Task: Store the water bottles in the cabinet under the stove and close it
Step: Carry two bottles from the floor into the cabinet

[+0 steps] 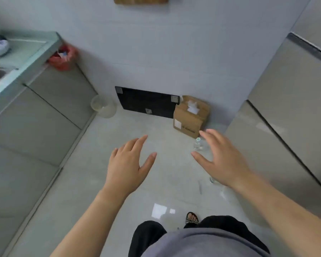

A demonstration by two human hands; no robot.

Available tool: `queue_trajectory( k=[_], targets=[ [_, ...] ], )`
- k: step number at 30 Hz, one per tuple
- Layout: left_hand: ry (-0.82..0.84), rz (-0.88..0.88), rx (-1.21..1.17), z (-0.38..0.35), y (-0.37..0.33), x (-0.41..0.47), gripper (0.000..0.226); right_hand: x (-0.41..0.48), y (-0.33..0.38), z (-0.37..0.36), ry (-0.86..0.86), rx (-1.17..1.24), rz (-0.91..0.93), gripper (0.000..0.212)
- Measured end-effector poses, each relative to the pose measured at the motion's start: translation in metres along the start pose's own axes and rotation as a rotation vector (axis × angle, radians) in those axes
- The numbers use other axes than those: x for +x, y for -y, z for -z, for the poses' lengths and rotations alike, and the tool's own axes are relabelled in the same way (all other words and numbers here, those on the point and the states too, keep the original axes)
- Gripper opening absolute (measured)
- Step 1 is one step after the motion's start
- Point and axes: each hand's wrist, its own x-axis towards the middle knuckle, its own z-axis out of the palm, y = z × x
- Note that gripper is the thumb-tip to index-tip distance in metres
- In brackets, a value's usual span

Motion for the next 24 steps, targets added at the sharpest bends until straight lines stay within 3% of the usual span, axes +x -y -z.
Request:
queue_trajectory(
  k=[10, 17, 24],
  targets=[
    [0.227, -0.468, 0.034, -0.037, -0.055, 0.157, 0.074, 0.031, -0.062, -0.004, -0.105, 0.076, -0.483, 0.068],
    [0.443, -0.816, 0.142, -0.075, -0.068, 0.269, 0.060, 0.068, -0.057, -0.043, -0.226, 0.143, -0.893, 0.063],
    [0.480, -1.012, 0.202, -0.137, -0.083, 0.321, 0.056, 0.094, -0.075, -0.105, -0.338, 0.257, -1.071, 0.060]
  ],
)
